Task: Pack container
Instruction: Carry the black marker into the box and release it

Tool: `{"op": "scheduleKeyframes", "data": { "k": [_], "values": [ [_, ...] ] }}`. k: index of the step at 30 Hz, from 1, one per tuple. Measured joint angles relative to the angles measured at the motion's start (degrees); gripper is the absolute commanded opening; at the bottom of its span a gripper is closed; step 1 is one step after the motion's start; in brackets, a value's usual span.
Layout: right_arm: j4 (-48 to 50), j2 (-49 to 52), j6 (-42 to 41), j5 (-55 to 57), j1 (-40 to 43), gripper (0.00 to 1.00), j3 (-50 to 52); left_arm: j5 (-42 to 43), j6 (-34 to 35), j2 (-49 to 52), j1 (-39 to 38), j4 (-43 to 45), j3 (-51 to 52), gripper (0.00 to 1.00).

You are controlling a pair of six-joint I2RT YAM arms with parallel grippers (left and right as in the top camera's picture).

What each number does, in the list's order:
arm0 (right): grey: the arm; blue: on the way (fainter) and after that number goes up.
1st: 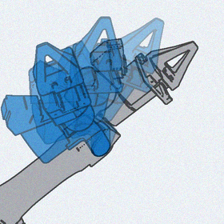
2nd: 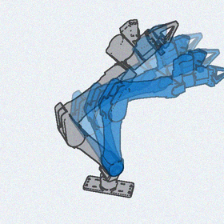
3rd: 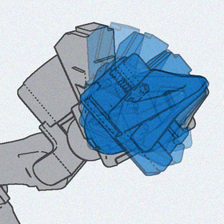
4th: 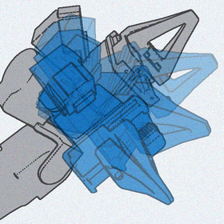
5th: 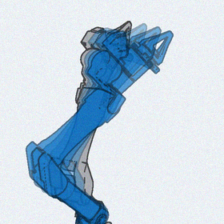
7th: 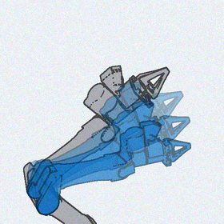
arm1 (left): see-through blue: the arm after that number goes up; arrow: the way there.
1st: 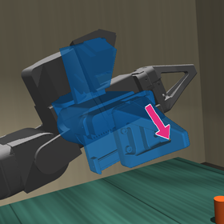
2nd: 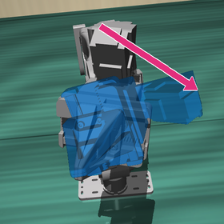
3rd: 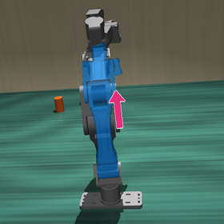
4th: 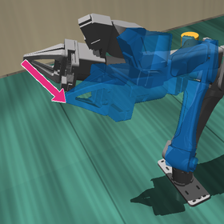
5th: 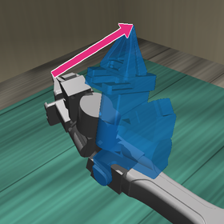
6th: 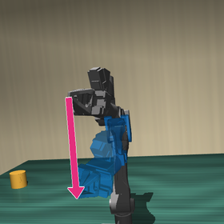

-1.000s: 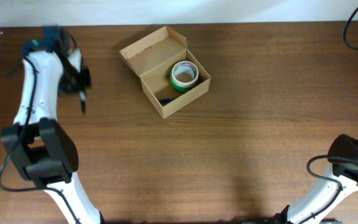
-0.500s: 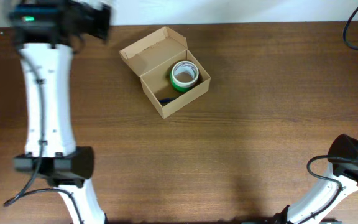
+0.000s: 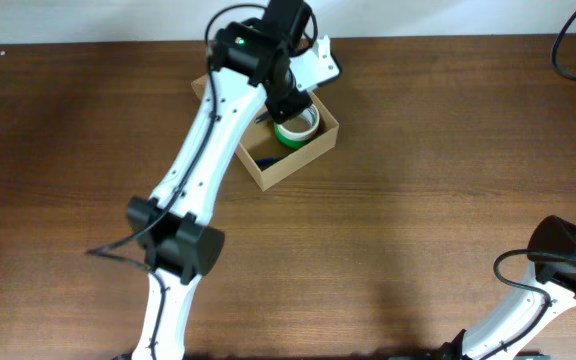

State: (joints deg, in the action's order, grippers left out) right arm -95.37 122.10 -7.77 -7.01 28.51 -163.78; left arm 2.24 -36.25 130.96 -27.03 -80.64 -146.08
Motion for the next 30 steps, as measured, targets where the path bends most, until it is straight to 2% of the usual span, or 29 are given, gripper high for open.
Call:
{"op": "scheduleKeyframes", "data": {
  "k": [5, 10, 22, 30],
  "values": [
    [0.0, 0.0, 0.0, 0.0, 0.0, 0.99, 0.0, -0.6, 0.0, 6.4, 0.3, -3.1, 0.0, 0.01],
    [0.0, 0.0, 0.0, 0.0, 0.0, 0.99, 0.0, -0.6, 3.2, 9.6, 0.2, -3.6, 0.0, 0.02],
    [0.0, 0.0, 0.0, 0.0, 0.0, 0.99, 0.0, 3.8, 10.4, 10.7, 0.3, -3.6, 0.2, 0.01],
    [0.0, 0.0, 0.0, 0.0, 0.0, 0.99, 0.0, 4.8, 12.1, 11.3, 0.2, -4.1, 2.2, 0.02]
  ]
}}
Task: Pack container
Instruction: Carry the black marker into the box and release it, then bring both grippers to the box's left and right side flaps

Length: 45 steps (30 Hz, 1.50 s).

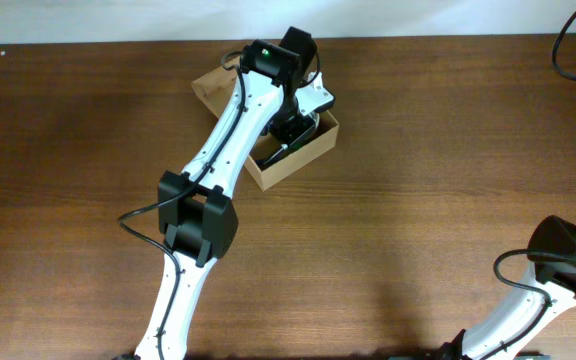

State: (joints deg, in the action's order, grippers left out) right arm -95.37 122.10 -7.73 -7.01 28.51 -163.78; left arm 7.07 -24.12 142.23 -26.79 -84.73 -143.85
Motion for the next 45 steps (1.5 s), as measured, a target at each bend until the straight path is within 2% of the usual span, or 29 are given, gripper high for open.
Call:
{"op": "scheduleKeyframes", "data": {
  "k": [17, 21, 22, 23, 26, 28, 30, 31, 38, 45],
  "values": [
    [0.0, 0.0, 0.0, 0.0, 0.0, 0.99, 0.0, 0.1, -0.3, 0.7, -0.7, -3.6, 0.1, 0.03],
    [0.0, 0.0, 0.0, 0.0, 0.0, 0.99, 0.0, 0.3, -0.3, 0.7, -0.7, -3.8, 0.1, 0.19],
    [0.0, 0.0, 0.0, 0.0, 0.0, 0.99, 0.0, 0.5, -0.3, 0.7, -0.7, -3.9, 0.1, 0.27],
    [0.0, 0.0, 0.0, 0.0, 0.0, 0.99, 0.0, 0.5, -0.4, 0.7, -0.7, -3.9, 0.1, 0.31],
    [0.0, 0.0, 0.0, 0.0, 0.0, 0.99, 0.0, 0.5, -0.5, 0.7, -0.7, -4.0, 0.1, 0.37],
    [0.0, 0.0, 0.0, 0.0, 0.0, 0.99, 0.0, 0.6, -0.5, 0.7, -0.7, -4.0, 0.1, 0.32],
    [0.0, 0.0, 0.0, 0.0, 0.0, 0.99, 0.0, 0.7, -0.6, 0.7, -0.7, -4.0, 0.1, 0.18],
    [0.0, 0.0, 0.0, 0.0, 0.0, 0.99, 0.0, 0.7, -0.7, 0.7, -0.7, -4.0, 0.1, 0.15],
    [0.0, 0.0, 0.0, 0.0, 0.0, 0.99, 0.0, -2.8, 2.8, 0.7, -0.7, -6.4, -2.2, 0.17],
    [0.0, 0.0, 0.0, 0.0, 0.0, 0.99, 0.0, -13.0, 8.9, -1.6, -0.7, -8.7, -14.4, 0.28]
  ]
}}
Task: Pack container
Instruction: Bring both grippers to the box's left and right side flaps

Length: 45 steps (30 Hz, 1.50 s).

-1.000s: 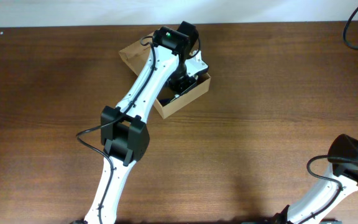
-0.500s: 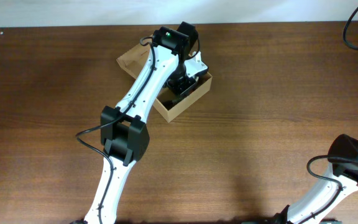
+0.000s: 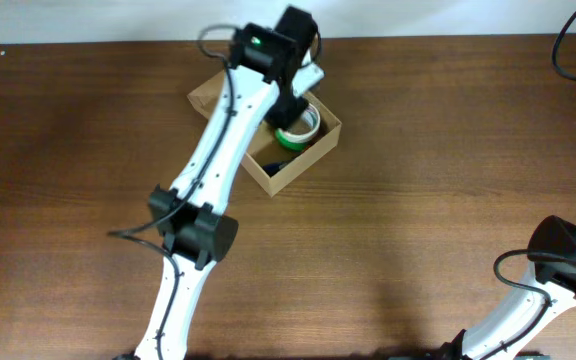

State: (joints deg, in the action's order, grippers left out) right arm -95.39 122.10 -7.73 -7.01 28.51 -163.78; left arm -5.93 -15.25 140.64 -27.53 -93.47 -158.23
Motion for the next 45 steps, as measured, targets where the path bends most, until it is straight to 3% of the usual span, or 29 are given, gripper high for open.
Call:
{"op": "scheduleKeyframes", "data": {
  "k": [7, 11, 12, 14, 18, 22, 27, 32, 37, 45],
  "values": [
    [0.0, 0.0, 0.0, 0.0, 0.0, 0.99, 0.0, -8.9, 5.2, -11.4, 1.6, -2.0, -4.6, 0.34],
    [2.5, 0.0, -0.1, 0.0, 0.0, 0.99, 0.0, -11.0, 8.5, -17.0, 6.8, -2.9, -4.3, 0.38],
    [2.9, 0.0, 0.0, -0.4, 0.0, 0.95, 0.0, -11.1, 9.0, -18.2, 8.7, -3.0, -3.7, 0.38],
    [2.6, 0.0, -0.3, -2.8, 0.0, 0.68, 0.0, -11.0, 9.9, -20.2, 12.2, -3.0, -1.4, 0.39],
    [1.1, 0.0, 0.4, -8.2, -0.2, 0.57, 1.7, -7.5, 11.0, -23.5, 20.0, -2.7, 8.3, 0.33],
    [1.8, 0.0, 1.4, -11.0, -2.1, 0.28, 10.0, 0.2, 11.6, -23.7, 25.4, 1.3, 18.6, 0.25],
    [8.0, 0.5, 2.3, -12.2, -10.2, 0.04, 24.0, 10.8, 11.8, -23.7, 26.2, 11.4, 30.0, 0.25],
    [13.5, 3.2, 3.3, -8.7, -20.4, 0.04, 34.0, 16.4, 12.8, -23.7, 25.7, 19.9, 42.1, 0.23],
    [15.8, 7.7, 3.5, -5.4, -27.6, 0.04, 36.3, 19.8, 15.2, -23.7, 25.7, 27.5, 51.9, 0.23],
    [20.0, 10.5, 3.5, -4.0, -29.8, 0.04, 36.3, 22.6, 18.3, -23.7, 25.7, 40.6, 61.9, 0.24]
  ]
}}
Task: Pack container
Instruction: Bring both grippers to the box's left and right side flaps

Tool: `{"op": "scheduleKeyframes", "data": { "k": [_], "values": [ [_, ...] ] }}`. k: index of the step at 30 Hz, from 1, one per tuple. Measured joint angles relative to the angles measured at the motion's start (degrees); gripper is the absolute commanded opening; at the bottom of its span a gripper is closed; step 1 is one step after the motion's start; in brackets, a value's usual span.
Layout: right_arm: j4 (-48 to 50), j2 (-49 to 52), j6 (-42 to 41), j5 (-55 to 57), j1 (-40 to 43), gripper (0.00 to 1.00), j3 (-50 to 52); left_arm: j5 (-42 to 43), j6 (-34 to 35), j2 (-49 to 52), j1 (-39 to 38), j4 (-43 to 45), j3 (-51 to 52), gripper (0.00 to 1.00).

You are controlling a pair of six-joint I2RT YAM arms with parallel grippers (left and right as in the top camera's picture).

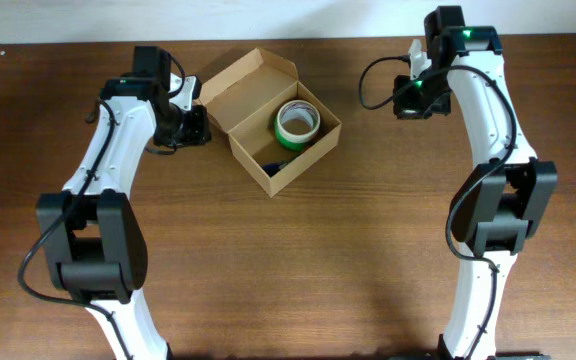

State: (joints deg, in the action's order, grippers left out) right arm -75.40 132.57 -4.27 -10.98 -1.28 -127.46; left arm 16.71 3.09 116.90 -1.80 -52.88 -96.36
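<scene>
An open cardboard box stands at the middle back of the table, its lid flap folded back to the upper left. Inside lies a green and white tape roll, and a small dark item sits in the near corner. My left gripper hovers just left of the box and seems apart from it. To the right of the box, well clear of it, is my right gripper. From above I cannot tell how either gripper's jaws stand, and nothing shows in them.
The brown wooden table carries only the box. Its back edge meets a white wall along the top. A black cable hangs at the far right corner.
My left arm was reaching over the box with its gripper at the back by the lid; it is now left of the box. The right arm, folded at the lower right, now reaches up beside the box.
First my left gripper was over the box at the green roll. Then it was down inside, covering the roll. Then it stood at the back of the box, the roll visible. Now both grippers flank the open box, which holds the roll.
</scene>
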Motion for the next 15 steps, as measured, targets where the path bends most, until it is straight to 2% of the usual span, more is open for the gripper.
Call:
{"op": "scheduleKeyframes", "data": {
  "k": [6, 15],
  "values": [
    [2.0, 1.1, 0.2, -0.8, -1.3, 0.04, 0.0, 0.3, 2.4, 0.1, 0.0, 5.3, 1.3, 0.24],
    [2.7, 3.9, 1.5, -3.9, -7.6, 0.04, 0.0, 0.5, 4.3, 4.5, 0.0, 7.4, 1.3, 0.24]
  ]
}}
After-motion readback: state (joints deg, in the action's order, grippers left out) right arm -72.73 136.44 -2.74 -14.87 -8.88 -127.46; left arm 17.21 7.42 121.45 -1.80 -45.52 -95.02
